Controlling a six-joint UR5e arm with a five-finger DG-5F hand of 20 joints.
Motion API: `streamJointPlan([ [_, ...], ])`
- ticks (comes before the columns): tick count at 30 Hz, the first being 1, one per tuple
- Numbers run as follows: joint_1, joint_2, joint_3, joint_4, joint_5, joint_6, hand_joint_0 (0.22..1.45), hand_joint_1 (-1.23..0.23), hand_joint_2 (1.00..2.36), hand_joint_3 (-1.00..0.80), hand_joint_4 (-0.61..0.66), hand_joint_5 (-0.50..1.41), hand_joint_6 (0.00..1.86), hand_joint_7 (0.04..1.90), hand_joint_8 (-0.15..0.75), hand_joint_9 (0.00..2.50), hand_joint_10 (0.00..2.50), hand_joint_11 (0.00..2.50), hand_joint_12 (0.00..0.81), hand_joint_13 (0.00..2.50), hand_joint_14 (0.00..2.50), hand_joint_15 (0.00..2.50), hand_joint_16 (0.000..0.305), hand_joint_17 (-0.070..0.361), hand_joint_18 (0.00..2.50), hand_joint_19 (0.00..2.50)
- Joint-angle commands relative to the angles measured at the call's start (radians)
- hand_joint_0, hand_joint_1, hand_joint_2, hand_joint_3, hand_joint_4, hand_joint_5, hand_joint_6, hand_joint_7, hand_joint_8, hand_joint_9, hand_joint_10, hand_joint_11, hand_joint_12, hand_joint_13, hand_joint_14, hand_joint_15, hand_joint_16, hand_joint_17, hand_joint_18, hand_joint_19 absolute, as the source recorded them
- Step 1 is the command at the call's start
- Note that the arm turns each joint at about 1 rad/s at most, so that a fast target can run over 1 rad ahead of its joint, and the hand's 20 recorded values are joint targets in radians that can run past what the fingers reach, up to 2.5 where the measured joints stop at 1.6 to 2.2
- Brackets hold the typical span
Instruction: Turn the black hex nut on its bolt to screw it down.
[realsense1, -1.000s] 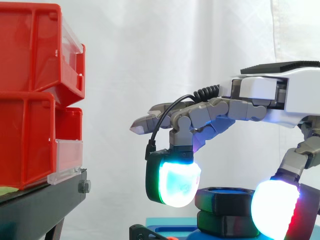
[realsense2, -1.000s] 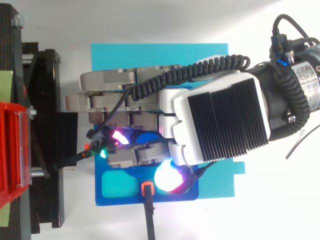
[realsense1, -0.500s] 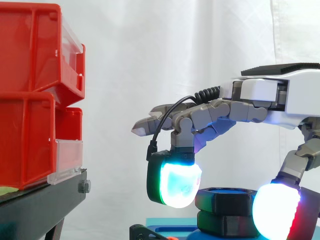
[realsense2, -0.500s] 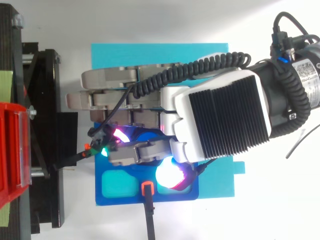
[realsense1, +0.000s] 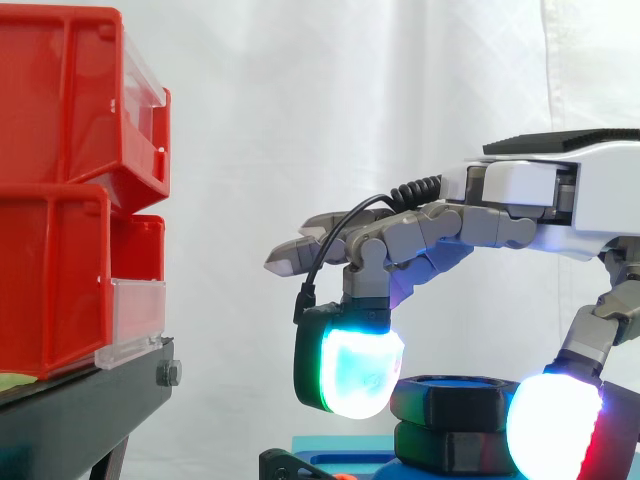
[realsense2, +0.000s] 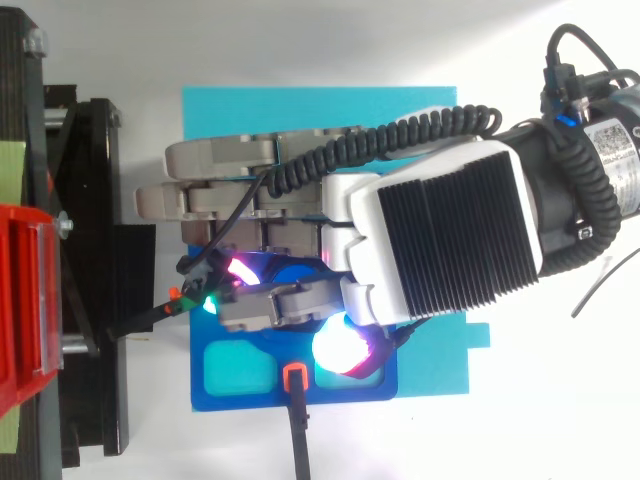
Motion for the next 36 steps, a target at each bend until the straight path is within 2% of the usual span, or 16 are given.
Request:
streamJointPlan([
  [1,0.002,-0.001,-0.001,0.002,0.000,0.000,0.52,-0.70,1.00,-0.46,0.14,-0.06,0.50,1.36,0.171,0.63,0.01,0.12,0.301,0.18,0.00,0.00,0.036,0.081,0.00,0.06],
  [11,0.003,-0.001,-0.001,0.008,0.000,0.000,0.54,-0.69,1.01,-0.38,0.13,-0.05,0.50,1.44,0.168,0.64,0.01,0.13,0.295,0.18,0.00,0.00,0.035,0.079,0.00,0.07],
  [15,0.003,-0.001,0.006,0.034,0.000,0.006,0.49,-0.64,1.00,-0.50,0.15,-0.05,0.50,1.39,0.181,0.64,0.01,0.12,0.316,0.18,0.00,0.00,0.036,0.082,0.00,0.07],
  [17,0.006,0.000,0.009,0.041,0.003,0.009,0.47,-0.60,1.00,-0.50,0.16,-0.06,0.50,1.31,0.187,0.64,0.01,0.12,0.328,0.18,0.00,0.00,0.037,0.084,0.00,0.07],
  [24,0.020,0.000,0.042,0.042,0.000,0.011,0.44,-0.53,1.00,-0.50,0.18,-0.06,0.50,1.27,0.200,0.65,0.01,0.11,0.343,0.18,0.00,0.00,0.040,0.090,0.00,0.05],
  [27,0.026,-0.001,0.033,0.030,0.000,0.011,0.44,-0.53,1.00,-0.50,0.18,-0.06,0.50,1.26,0.200,0.65,0.00,0.11,0.343,0.17,0.00,0.00,0.041,0.093,0.00,0.05],
  [31,0.031,-0.001,-0.004,0.030,0.005,0.011,0.38,-0.37,1.00,-0.50,0.22,-0.05,0.50,1.24,0.221,0.65,0.00,0.10,0.371,0.17,0.00,0.00,0.047,0.106,0.00,0.05],
  [36,0.029,-0.001,-0.014,0.039,0.003,0.012,0.36,-0.28,1.00,-0.50,0.24,-0.05,0.50,1.19,0.228,0.66,0.00,0.09,0.387,0.16,0.00,0.00,0.048,0.109,0.00,0.06],
])
